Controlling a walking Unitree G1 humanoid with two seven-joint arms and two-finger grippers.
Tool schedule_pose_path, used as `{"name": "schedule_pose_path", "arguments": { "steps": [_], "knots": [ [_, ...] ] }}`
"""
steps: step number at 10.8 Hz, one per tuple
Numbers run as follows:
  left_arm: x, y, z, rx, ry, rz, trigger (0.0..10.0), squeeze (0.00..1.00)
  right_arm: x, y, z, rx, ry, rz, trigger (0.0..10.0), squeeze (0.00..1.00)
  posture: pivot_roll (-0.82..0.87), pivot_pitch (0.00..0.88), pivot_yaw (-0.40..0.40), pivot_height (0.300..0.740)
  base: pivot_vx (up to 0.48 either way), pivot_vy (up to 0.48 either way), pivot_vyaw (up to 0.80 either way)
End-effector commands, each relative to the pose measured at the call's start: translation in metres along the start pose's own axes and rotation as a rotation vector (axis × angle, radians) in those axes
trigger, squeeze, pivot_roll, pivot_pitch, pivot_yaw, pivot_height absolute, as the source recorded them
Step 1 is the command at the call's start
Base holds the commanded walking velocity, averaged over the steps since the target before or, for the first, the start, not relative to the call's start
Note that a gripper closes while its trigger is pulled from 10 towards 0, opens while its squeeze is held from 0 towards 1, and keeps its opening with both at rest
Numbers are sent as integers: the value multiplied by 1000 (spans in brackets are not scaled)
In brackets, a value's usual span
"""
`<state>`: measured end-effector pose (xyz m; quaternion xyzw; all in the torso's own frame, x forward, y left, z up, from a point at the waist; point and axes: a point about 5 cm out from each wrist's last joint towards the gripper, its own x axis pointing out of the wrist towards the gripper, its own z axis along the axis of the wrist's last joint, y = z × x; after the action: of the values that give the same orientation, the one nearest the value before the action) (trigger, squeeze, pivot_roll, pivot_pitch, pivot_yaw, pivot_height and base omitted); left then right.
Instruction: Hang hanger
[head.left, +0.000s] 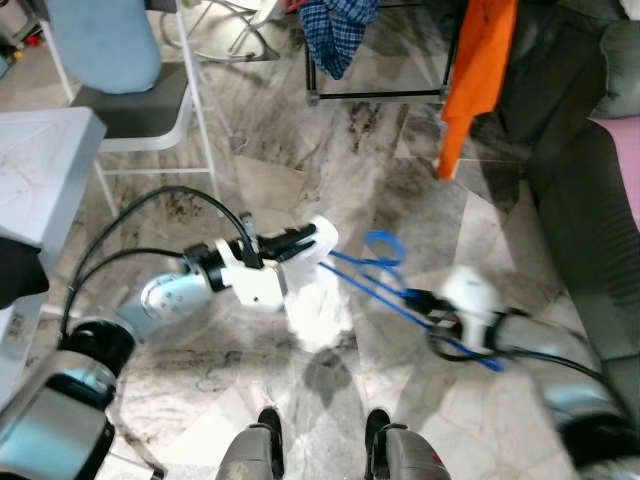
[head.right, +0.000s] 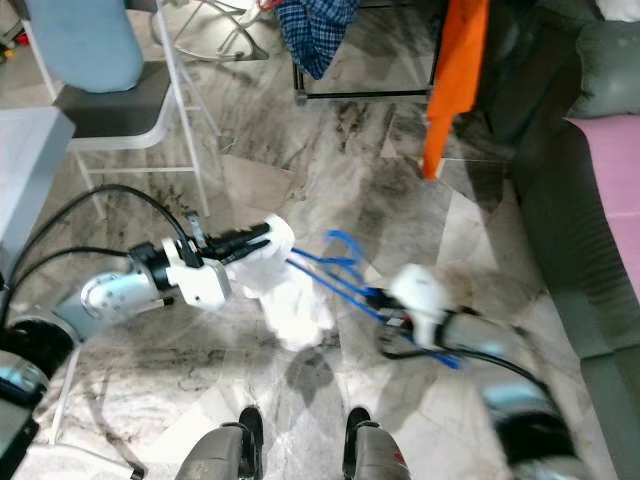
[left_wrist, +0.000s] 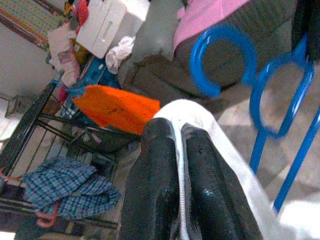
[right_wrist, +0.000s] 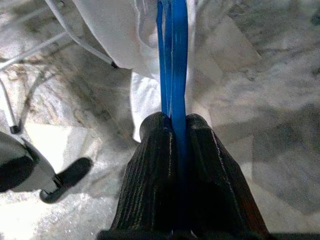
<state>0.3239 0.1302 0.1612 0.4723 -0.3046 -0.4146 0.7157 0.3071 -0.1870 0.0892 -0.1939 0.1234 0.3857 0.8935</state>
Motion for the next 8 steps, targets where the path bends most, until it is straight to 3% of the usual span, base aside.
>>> {"name": "schedule_pose_path", "arguments": {
  "steps": [1,4,6,8],
  "knots": [
    [2,2,6,-4,-40,13,10000,0,8,5,-1,-21,10,25,10000,0,-2,286,61,740,0,0,0],
    [6,1,6,-34,-27,19,10000,0,31,13,5,-48,-1,49,10000,0,2,283,55,740,0,0,0],
    [11,1,12,-70,-51,42,10000,0,48,31,10,-10,-52,117,10000,0,3,279,51,740,0,0,0],
    [18,9,20,-91,-90,84,10000,0,53,44,-7,1,27,146,10000,0,3,277,50,740,0,0,0]
  ]
}}
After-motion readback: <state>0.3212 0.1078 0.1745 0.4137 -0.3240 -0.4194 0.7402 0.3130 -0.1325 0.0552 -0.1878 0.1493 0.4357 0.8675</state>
